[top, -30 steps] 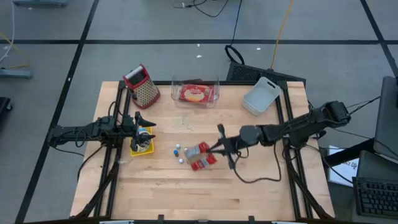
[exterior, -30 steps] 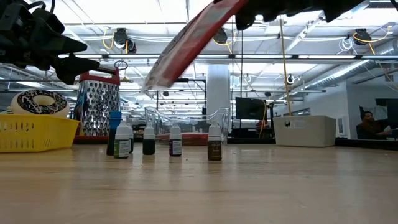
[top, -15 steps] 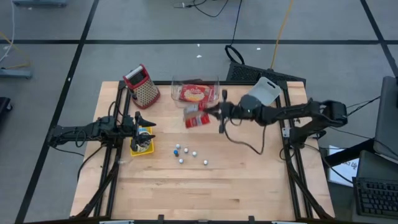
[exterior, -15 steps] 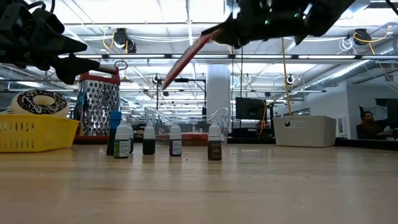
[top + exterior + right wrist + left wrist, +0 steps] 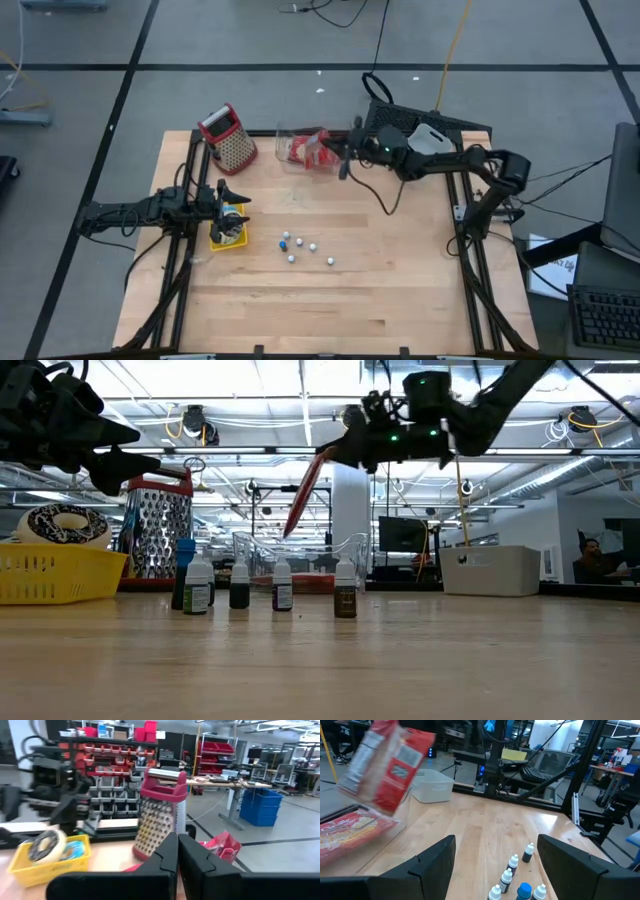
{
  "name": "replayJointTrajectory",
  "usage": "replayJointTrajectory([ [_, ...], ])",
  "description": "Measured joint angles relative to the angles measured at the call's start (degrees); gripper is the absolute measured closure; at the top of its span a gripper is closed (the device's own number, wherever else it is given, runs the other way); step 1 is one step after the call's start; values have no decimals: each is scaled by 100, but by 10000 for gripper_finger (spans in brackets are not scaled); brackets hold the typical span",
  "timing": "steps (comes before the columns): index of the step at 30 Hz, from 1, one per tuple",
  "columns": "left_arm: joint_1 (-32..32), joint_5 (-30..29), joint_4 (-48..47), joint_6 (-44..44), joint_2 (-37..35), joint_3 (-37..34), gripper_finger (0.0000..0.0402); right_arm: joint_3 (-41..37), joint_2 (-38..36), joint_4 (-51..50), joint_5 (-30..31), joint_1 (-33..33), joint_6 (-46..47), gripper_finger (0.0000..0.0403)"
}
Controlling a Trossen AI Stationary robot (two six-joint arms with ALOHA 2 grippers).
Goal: Pick & Place Food Item
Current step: Put the popcorn bag into the transparent bin
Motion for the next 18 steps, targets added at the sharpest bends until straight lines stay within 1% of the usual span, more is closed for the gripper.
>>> replayJointTrajectory([
  [8,1,0,-2,-1,0,0,121,1275,1073,-71,-31,-238,2,403],
  [12,2,0,-2,-2,0,0,121,1917,1539,-394,12,-368,4,403],
  [15,0,0,-2,-2,0,0,121,2196,1796,-648,32,-432,20,403],
  [18,0,0,-2,-1,0,0,121,2227,1910,-673,57,-492,102,403],
])
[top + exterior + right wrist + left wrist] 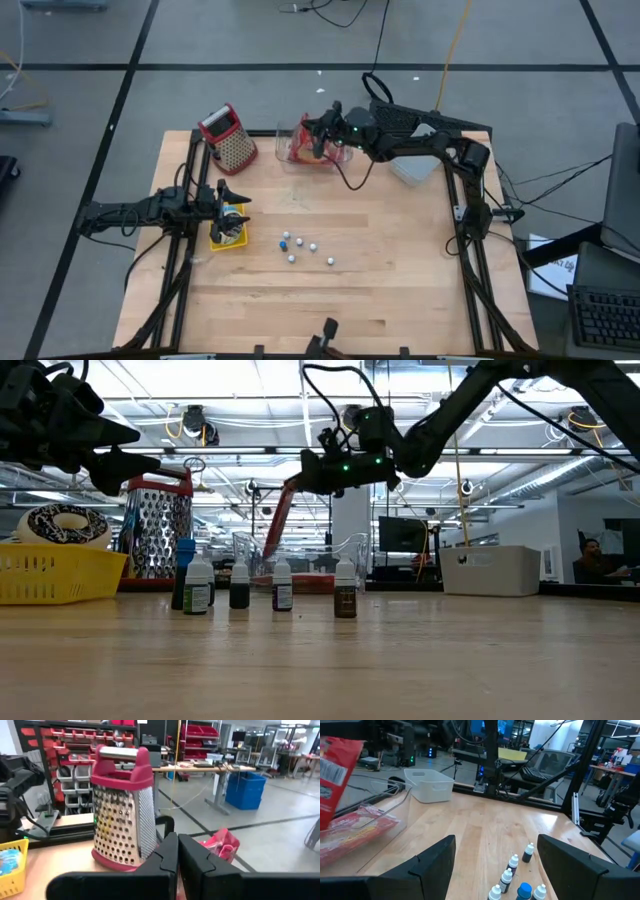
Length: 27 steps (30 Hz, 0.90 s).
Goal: Pick & Place Food Item
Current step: Put the popcorn bag into the transparent bin
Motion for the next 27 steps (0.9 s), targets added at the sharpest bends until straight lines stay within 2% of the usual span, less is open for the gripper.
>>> replayJointTrajectory([
  [9,1,0,0,1,0,0,121,7,51,-456,171,-105,243,403],
  [15,2,0,-1,0,0,0,121,7,48,-1248,598,-81,1,403],
  [24,0,0,0,0,0,0,121,4,48,-1855,615,-83,-67,403],
  [27,2,0,0,1,0,0,121,4,48,-2058,863,-81,-363,403],
])
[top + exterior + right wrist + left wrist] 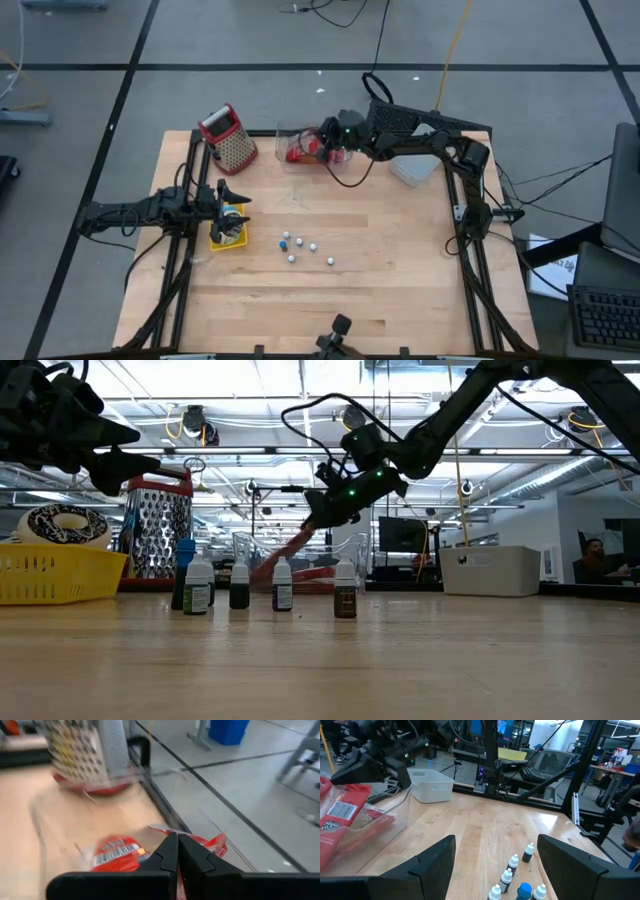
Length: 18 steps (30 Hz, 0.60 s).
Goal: Pick & Place Food Item
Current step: Put the popcorn bag into the transparent bin
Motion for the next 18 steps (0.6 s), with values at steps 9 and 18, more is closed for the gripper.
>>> replayJointTrajectory([
  [9,-1,0,0,-1,0,0,121,-4,-450,-1467,932,1,-539,403],
  [18,0,0,0,0,0,0,121,-9,-987,-2273,905,13,-248,383],
])
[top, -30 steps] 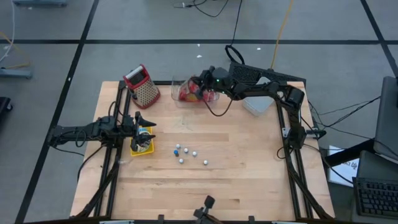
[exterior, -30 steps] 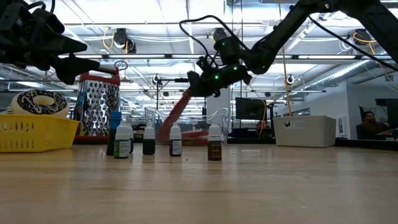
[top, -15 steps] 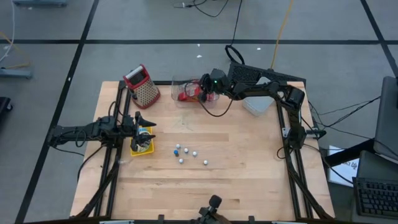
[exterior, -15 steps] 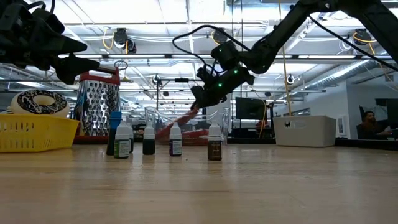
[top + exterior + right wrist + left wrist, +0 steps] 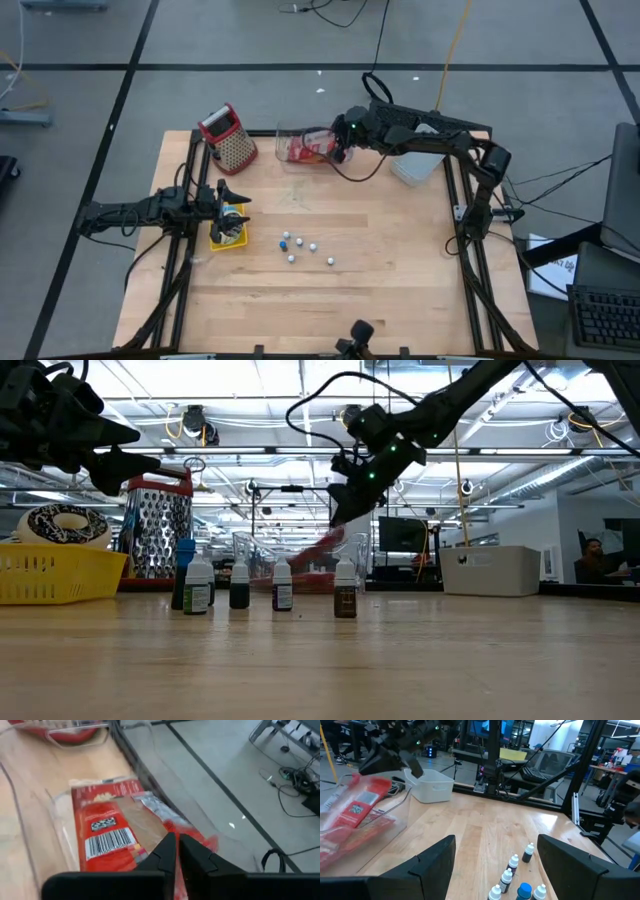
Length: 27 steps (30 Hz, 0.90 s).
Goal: Pick & Place Food Item
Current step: Put the popcorn bag into the transparent bin, then put the yellow food coloring bottle into the white bin
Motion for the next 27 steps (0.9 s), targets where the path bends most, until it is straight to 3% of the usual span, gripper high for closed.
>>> replayJointTrajectory([
  [8,-1,0,0,0,0,0,121,1,-272,-252,-253,4,548,259],
  [13,-1,0,0,-2,0,0,121,4,-909,-398,-1131,144,1434,207],
  [17,0,0,0,0,0,0,121,4,-1610,-685,-2067,348,1972,193],
  [20,-2,0,2,0,0,0,121,4,-2248,-1219,-2411,598,2079,193],
  [24,-1,0,2,0,0,0,121,-27,-3104,-2090,-2382,1204,2091,202],
  [27,-1,0,2,-1,0,0,121,-389,-3765,-2117,-2131,1918,2392,208],
])
